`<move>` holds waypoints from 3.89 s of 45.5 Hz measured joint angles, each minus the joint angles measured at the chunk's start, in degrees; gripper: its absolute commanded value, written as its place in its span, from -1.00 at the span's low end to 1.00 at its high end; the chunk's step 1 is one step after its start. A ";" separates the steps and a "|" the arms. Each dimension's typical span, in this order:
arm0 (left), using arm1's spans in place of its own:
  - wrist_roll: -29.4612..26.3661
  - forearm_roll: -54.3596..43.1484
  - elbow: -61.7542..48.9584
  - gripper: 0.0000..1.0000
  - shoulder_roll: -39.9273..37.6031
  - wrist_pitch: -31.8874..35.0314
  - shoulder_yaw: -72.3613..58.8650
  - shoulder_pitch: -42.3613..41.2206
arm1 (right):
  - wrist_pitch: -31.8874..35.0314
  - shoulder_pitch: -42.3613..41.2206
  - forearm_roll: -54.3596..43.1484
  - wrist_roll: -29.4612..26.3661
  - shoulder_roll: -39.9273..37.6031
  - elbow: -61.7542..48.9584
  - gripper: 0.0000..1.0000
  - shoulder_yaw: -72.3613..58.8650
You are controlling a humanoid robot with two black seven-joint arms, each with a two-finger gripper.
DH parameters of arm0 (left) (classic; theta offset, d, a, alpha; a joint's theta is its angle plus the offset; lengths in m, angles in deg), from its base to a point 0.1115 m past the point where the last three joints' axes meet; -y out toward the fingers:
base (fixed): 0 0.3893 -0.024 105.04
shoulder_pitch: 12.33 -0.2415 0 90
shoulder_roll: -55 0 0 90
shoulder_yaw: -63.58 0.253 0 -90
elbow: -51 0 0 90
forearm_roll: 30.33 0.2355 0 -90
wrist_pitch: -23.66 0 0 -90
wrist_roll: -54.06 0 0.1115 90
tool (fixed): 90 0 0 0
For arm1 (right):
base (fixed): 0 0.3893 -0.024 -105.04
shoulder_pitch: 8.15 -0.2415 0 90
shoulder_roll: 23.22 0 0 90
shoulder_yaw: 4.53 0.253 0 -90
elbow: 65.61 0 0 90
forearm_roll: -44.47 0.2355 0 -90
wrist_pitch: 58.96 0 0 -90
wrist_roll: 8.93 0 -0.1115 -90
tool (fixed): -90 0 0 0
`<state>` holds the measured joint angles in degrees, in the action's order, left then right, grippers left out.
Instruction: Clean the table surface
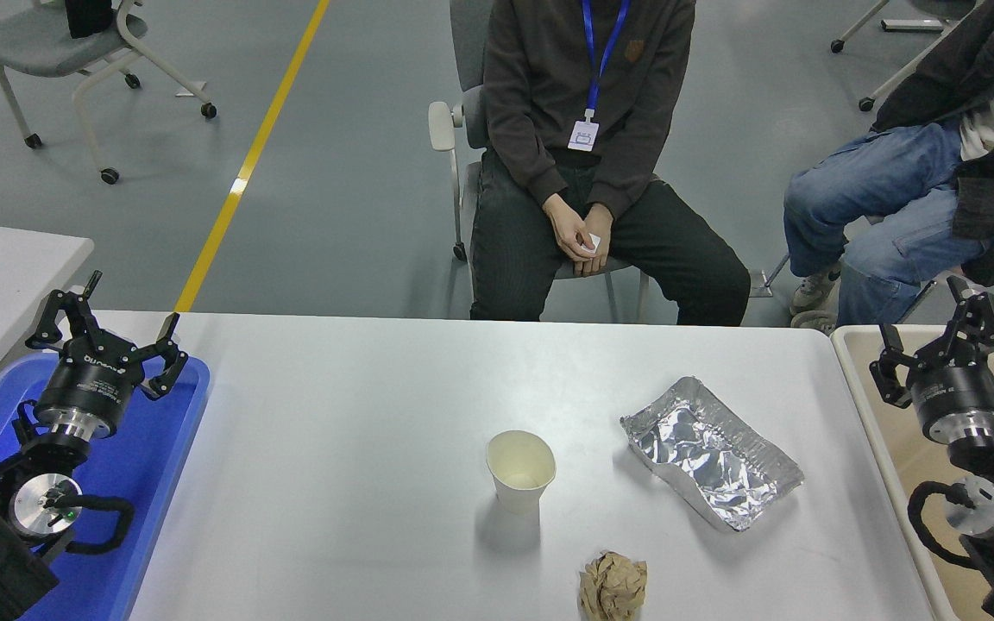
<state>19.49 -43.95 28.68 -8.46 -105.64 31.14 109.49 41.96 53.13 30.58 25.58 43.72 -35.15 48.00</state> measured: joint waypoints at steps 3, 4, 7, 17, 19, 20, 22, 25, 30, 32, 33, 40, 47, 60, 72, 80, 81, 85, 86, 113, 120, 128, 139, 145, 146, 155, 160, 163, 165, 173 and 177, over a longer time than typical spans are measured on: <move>0.00 0.00 0.00 1.00 0.00 0.00 0.00 0.00 | 0.02 -0.14 0.00 -0.01 0.02 0.01 0.99 -0.02; 0.00 0.00 0.00 1.00 0.00 0.00 0.00 0.00 | 0.02 -0.19 0.00 -0.02 0.03 0.01 0.99 -0.02; 0.02 0.00 0.00 1.00 0.00 0.00 0.00 0.00 | 0.02 -0.28 0.00 -0.03 0.06 0.01 0.99 -0.03; 0.02 0.00 0.00 1.00 0.01 0.00 0.00 0.00 | -0.05 -0.38 0.02 -0.12 0.81 0.17 0.99 -0.05; 0.02 0.00 0.00 1.00 0.01 0.00 0.00 0.00 | -0.05 -0.28 0.06 -0.18 0.96 0.56 0.99 -0.05; 0.02 0.00 0.00 1.00 0.01 0.00 0.00 0.00 | -0.05 -0.19 0.08 -0.21 1.01 0.76 0.99 -0.04; 0.02 0.00 0.00 1.00 0.01 0.00 0.00 0.00 | -0.05 0.12 0.08 -0.28 1.08 1.48 0.99 -0.01; 0.02 0.00 0.00 1.00 0.01 0.00 0.00 0.00 | 0.00 0.74 0.10 -0.30 1.09 2.62 0.99 0.26; 0.02 0.00 0.01 1.00 0.01 0.00 0.00 0.00 | 0.18 1.65 0.11 -0.30 1.12 4.02 0.99 0.57; 0.02 0.00 0.01 1.00 0.01 0.00 0.00 0.00 | 0.26 1.97 0.11 -0.26 1.14 4.44 0.99 0.61; 0.02 0.00 0.01 1.00 0.01 0.00 0.00 0.00 | 0.30 2.08 0.11 -0.22 1.15 4.61 0.99 0.62; 0.02 0.00 0.01 1.00 0.01 0.00 0.00 0.00 | 0.76 3.06 0.11 -0.04 1.23 5.72 0.99 0.57; 0.02 0.00 0.01 1.00 0.01 0.00 0.00 0.00 | 1.00 3.74 0.04 0.06 1.01 6.38 0.99 0.33; 0.02 0.00 0.00 1.00 0.01 0.00 0.00 0.00 | 1.26 3.84 -0.23 -2.83 -1.06 7.74 0.99 -0.45; 0.02 0.00 0.00 1.00 0.01 0.00 0.00 0.00 | 1.43 3.81 -0.03 -8.75 -5.87 13.18 0.99 -0.82; 0.02 0.00 0.00 1.00 0.01 0.00 0.00 0.00 | 1.57 4.43 -0.45 -10.20 -9.54 19.11 0.99 -1.45; 0.02 0.00 0.00 1.00 0.01 0.00 0.00 0.00 | 1.57 4.50 -0.51 -10.31 -9.96 19.83 0.99 -1.64; 0.02 0.00 0.00 1.00 0.01 0.00 0.00 0.00 | 1.60 4.68 -0.95 -10.67 -11.46 22.89 0.99 -2.68; 0.02 0.00 0.00 1.00 0.01 0.00 0.00 0.00 | 1.60 4.70 -1.10 -10.73 -11.69 23.48 0.99 -2.90; 0.02 0.00 0.01 1.00 0.00 0.01 0.00 0.00 | 1.67 0.28 -21.28 -21.29 -14.68 37.91 0.99 -6.64; 0.02 0.00 0.00 1.00 0.00 0.01 0.00 0.00 | 1.69 -3.99 -25.79 -23.98 -15.83 40.74 0.99 -11.42; 0.02 0.00 0.01 1.00 0.01 0.01 0.00 0.00 | 1.62 -11.98 -28.41 -25.50 -16.40 42.24 0.99 -21.39; 0.02 0.00 0.01 1.00 0.01 0.01 0.00 0.00 | 1.36 -20.55 -29.86 -26.55 -14.58 42.76 0.99 -32.21; 0.02 0.00 0.00 1.00 0.01 0.01 0.00 0.00 | 1.42 -25.22 -30.15 -26.77 -13.11 42.85 0.99 -38.21; 0.02 0.00 0.00 1.00 0.01 0.01 0.00 0.00 | 1.45 -25.89 -30.20 -26.80 -12.88 42.86 0.99 -39.17; 0.02 0.00 0.00 1.00 0.00 0.01 0.00 0.00 | 1.58 -32.44 -30.93 -26.98 -9.43 42.39 0.99 -49.47; 0.02 0.00 0.01 1.00 0.00 0.01 0.00 0.00 | 1.64 -35.25 -31.53 -27.18 -6.66 41.69 0.99 -54.18; 0.02 0.00 0.01 1.00 0.00 0.01 0.00 0.00 | 1.67 -36.96 -31.80 -27.60 -4.73 40.99 0.99 -57.09; 0.02 0.00 0.00 1.00 0.00 0.01 0.00 0.00 | 1.68 -38.21 -31.93 -27.92 -3.23 40.29 0.99 -59.00; 0.02 0.00 0.01 1.00 0.00 0.01 0.00 0.00 | 1.71 -41.58 -32.28 -28.76 2.66 37.04 0.99 -65.06; 0.02 0.00 0.01 1.00 0.00 0.01 0.00 0.00 | 1.72 -42.88 -32.49 -29.04 5.77 35.25 0.99 -67.73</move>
<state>19.51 -43.95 28.68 -8.45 -105.63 31.14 109.49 43.68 10.25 -1.91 -3.46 49.48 0.10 -19.73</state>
